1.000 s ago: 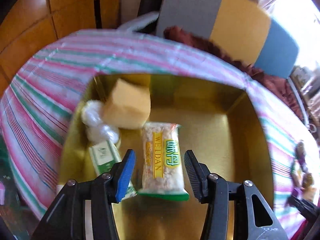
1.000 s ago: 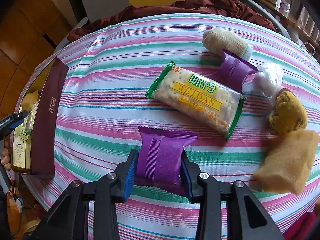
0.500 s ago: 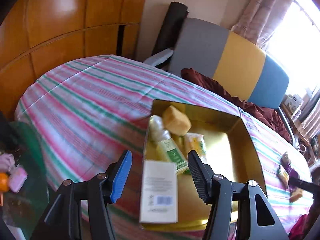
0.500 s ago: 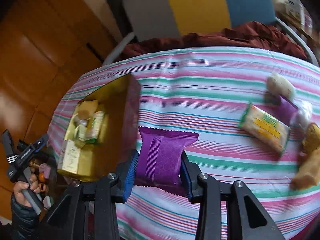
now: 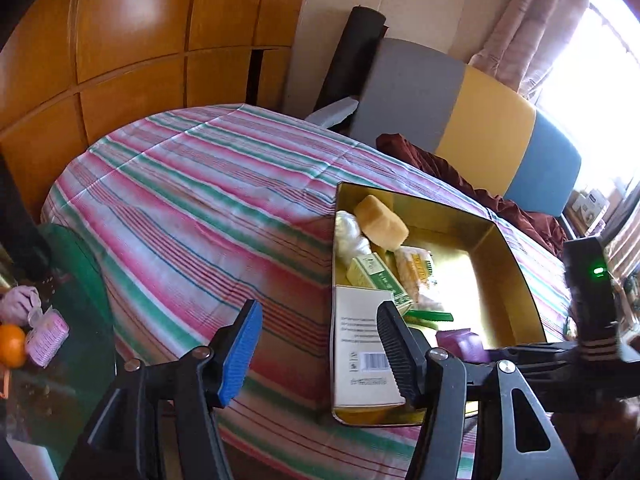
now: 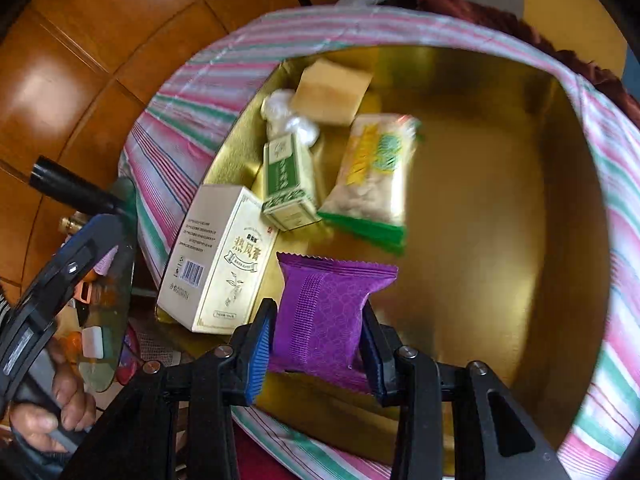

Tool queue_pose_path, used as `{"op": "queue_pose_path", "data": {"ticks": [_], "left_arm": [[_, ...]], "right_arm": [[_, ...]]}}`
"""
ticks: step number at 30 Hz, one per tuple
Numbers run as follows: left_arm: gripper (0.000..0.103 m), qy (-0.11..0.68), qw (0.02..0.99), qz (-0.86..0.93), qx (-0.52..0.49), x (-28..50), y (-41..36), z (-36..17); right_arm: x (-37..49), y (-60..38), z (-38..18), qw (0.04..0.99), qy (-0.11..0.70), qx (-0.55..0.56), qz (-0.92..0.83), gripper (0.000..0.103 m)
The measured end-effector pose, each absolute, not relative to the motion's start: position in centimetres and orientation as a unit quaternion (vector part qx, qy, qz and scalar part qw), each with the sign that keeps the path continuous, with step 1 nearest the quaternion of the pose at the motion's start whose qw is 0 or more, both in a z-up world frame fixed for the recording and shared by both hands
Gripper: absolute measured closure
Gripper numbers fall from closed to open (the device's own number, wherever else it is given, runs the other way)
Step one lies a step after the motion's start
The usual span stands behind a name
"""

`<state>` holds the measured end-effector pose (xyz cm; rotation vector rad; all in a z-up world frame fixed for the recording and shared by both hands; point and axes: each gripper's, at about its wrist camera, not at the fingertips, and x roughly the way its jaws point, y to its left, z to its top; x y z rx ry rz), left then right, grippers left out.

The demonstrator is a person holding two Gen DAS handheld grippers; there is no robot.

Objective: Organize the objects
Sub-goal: 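Carry the purple packet into the gold tray and open the right tool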

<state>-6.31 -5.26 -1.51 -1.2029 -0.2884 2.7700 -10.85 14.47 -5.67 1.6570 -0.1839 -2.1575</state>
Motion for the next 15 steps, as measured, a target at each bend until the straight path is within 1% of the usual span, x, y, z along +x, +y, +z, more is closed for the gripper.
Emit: {"op": "queue_pose_path", "data": {"ticks": [3,6,8,15], "left_arm": [[0.042,-0.100,0.049,0.910,-0.398,-6.5,-5.7,-1.7],[0.041,-0.106,0.048,0.908,-0.402,-6.7,-6.0,-2.0],[0.041,-0.107,0.048,0.908,-0.402,-6.7,-6.1,-2.1],[0.041,-0.086,0.045,0.916,-0.390,-6.3,-5.4,-1.5]], "right_arm": [[-11.1,13.2,-6.8,0.203,-0.059,0.609,-0.764,0.063],[-10.9,12.8,-6.9,0.209,-0.070,0.609,-0.762,0.062],[-10.7,12.6,-7.1,0.215,-0.071,0.612,-0.758,0.057],[-9.3,13.9,-5.9,0.212,-0.078,0.587,-0.777,0.057]]}}
